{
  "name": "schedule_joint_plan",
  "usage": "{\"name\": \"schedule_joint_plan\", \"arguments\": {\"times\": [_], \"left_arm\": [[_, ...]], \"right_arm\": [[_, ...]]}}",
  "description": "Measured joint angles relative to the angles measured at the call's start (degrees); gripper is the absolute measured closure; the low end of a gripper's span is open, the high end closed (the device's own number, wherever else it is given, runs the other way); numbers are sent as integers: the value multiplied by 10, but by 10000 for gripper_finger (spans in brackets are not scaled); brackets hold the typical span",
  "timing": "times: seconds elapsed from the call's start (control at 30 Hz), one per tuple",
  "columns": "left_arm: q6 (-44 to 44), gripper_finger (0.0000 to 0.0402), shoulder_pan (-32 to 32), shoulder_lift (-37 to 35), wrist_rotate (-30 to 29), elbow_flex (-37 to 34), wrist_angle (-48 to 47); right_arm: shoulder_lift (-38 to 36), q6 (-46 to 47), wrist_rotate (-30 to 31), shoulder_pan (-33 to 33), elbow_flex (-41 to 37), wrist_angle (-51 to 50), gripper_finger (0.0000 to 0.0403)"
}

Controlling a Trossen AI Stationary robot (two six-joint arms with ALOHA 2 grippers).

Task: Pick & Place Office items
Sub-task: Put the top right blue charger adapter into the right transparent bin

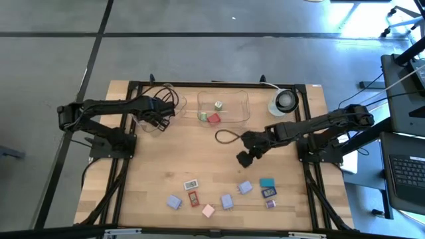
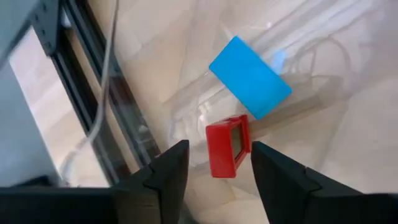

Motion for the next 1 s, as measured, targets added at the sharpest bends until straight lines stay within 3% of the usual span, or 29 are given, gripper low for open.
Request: {"name": "schedule_joint_plan", "arguments": {"times": [0.27,0.5,0.77,1.0], "left_arm": [[52,224,-1,0,-1,96,-59],[-7,227,-21,-1,10,134,-57],[-93,229,-70,0,135,142,-55],[-214,231,-143,0,184,142,-53]], "right_arm": [[28,-234,-7,67,0,6,120],[29,-382,-7,124,0,17,120],[32,-563,-5,146,-4,23,120],[71,-611,-5,156,-18,37,120]]}}
